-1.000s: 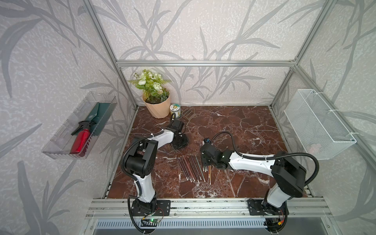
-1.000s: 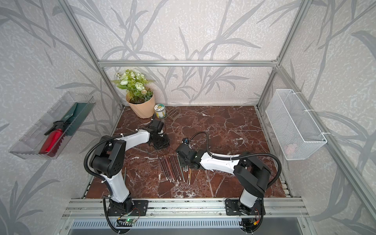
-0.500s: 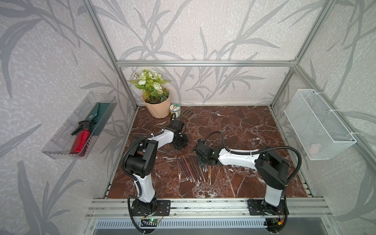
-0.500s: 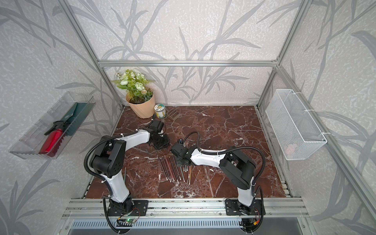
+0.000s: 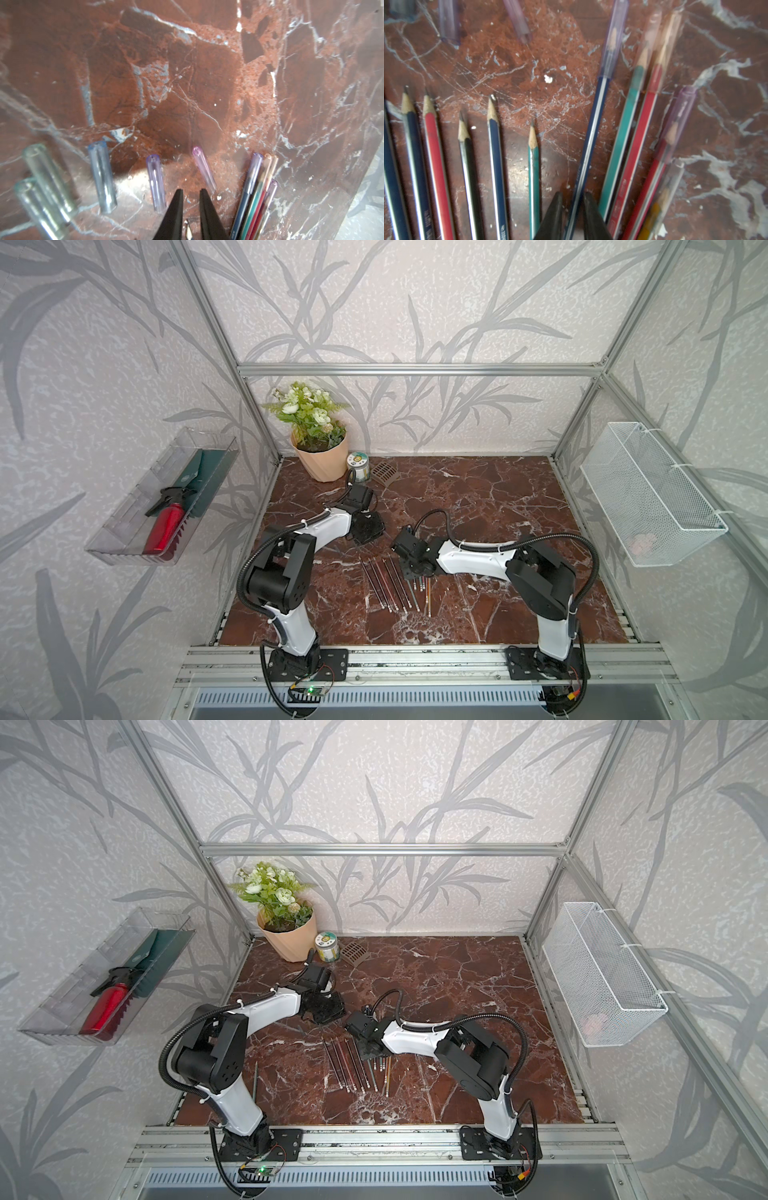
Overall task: Remove the protective cover of the pencils
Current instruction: Pick up the pencil from the center of the board.
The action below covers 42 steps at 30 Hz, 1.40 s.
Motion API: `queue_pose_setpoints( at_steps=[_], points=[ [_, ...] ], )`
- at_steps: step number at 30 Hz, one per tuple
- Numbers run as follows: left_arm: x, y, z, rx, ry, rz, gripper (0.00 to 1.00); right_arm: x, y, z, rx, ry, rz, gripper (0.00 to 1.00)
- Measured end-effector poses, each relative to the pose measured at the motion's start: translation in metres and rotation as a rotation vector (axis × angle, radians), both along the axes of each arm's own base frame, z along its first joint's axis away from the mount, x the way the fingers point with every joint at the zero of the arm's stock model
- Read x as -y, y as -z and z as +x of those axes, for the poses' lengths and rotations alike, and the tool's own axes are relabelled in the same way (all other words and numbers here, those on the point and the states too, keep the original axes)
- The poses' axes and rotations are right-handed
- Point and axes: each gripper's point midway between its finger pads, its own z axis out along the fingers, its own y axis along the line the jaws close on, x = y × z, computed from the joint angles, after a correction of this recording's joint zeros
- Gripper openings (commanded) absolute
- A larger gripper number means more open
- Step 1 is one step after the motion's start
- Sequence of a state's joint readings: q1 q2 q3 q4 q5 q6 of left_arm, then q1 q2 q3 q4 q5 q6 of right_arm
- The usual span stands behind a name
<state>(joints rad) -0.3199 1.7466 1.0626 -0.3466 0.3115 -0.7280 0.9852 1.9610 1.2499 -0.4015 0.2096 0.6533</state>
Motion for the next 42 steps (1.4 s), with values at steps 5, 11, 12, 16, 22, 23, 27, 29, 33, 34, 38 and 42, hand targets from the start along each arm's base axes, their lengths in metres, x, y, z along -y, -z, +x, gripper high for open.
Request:
queue_pose_setpoints(
  at_steps=[5,11,12,16,22,23,27,29,33,34,38,42],
  points=[
    [-0.002,-0.021,-0.004,0.091,-0.008,-0.029,0.28,0.0,0.0,0.002,-0.003,0.004,-0.018,0.2],
    [-0.014,-0.054,-0.012,0.263,-0.047,-0.046,0.56,0.001,0.0,0.003,0.001,0.009,-0.028,0.1],
    [-0.017,-0.06,-0.013,0.303,-0.056,-0.05,0.58,0.001,0.0,0.003,0.001,0.01,-0.028,0.09],
    [-0.027,-0.074,-0.021,0.444,-0.091,-0.07,0.71,0.001,0.0,0.004,0.003,0.011,-0.028,0.06],
    [-0.038,-0.082,-0.032,0.551,-0.109,-0.065,0.76,0.001,0.0,0.004,0.003,0.011,-0.028,0.03],
    [-0.039,-0.087,-0.031,0.568,-0.106,-0.063,0.76,0.001,0.0,0.004,0.003,0.011,-0.027,0.03],
    [-0.038,-0.097,-0.03,0.602,-0.099,-0.066,0.76,0.001,0.0,0.004,0.003,0.011,-0.027,0.02],
    [-0.038,-0.097,-0.03,0.602,-0.096,-0.066,0.75,0.0,-0.001,0.004,0.003,0.011,-0.027,0.01],
    [-0.036,-0.091,-0.029,0.584,-0.088,-0.066,0.73,0.0,-0.001,0.004,0.003,0.01,-0.028,0.0],
    [-0.037,-0.089,-0.029,0.578,-0.088,-0.067,0.72,0.0,-0.001,0.004,0.003,0.01,-0.028,0.0],
    [-0.032,-0.087,-0.026,0.562,-0.074,-0.077,0.71,0.0,-0.001,0.004,0.003,0.007,-0.026,0.0],
    [-0.027,-0.087,-0.023,0.552,-0.057,-0.096,0.7,-0.001,-0.002,0.004,0.004,0.006,-0.019,0.0]
  ],
)
